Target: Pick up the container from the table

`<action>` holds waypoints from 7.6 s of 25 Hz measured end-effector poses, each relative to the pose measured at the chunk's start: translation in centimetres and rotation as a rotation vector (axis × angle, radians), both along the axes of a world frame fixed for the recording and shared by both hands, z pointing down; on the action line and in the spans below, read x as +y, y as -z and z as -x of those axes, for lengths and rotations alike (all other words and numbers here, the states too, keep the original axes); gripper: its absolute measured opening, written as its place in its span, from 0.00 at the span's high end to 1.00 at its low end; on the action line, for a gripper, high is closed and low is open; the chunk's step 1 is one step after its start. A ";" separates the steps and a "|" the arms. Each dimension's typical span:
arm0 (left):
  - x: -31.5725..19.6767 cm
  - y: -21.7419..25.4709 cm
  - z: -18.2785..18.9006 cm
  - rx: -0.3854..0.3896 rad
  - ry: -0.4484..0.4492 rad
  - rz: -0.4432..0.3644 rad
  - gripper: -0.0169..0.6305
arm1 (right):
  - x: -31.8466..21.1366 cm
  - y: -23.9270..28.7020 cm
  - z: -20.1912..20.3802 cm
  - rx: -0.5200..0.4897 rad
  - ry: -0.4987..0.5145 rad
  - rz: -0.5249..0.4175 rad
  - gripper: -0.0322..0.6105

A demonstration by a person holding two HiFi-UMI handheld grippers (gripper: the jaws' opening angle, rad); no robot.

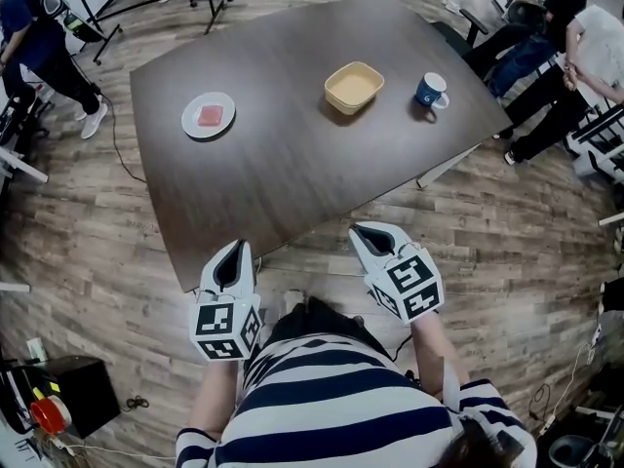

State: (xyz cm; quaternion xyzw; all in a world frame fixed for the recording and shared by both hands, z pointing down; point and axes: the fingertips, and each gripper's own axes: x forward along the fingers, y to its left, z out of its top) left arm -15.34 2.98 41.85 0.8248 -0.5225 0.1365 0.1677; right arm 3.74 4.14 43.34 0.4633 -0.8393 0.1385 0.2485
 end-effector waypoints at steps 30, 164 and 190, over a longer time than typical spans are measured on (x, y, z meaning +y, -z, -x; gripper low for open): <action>-14.1 -1.2 -1.6 -0.007 -0.003 0.013 0.97 | -18.4 1.6 -3.3 0.121 0.053 -0.093 0.75; -13.5 -0.7 3.4 0.011 0.282 0.003 0.97 | -15.8 -3.7 4.4 0.538 0.615 -0.016 0.90; -13.5 -0.8 2.0 0.027 0.288 0.004 0.97 | -15.7 -3.4 3.4 0.533 0.631 -0.031 0.90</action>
